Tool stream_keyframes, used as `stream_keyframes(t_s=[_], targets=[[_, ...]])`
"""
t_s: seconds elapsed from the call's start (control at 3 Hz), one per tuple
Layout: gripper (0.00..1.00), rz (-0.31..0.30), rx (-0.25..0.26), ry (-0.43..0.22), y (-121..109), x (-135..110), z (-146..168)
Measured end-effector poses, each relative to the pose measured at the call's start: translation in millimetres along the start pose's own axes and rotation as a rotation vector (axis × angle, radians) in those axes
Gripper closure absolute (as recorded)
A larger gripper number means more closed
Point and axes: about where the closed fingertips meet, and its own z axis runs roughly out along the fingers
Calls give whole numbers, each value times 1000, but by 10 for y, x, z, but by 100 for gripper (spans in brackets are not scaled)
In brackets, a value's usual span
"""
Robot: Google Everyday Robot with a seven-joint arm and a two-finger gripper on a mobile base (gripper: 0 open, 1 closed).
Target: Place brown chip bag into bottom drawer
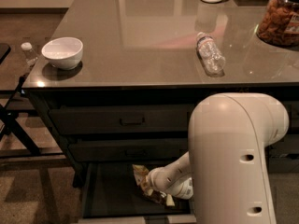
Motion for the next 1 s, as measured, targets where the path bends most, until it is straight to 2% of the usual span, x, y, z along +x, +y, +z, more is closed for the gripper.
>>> stream_keyframes(t_s=[0.67, 1.0], targets=[[100, 41, -37, -22, 214, 22, 174], [100, 59, -55, -47, 286, -44, 308]])
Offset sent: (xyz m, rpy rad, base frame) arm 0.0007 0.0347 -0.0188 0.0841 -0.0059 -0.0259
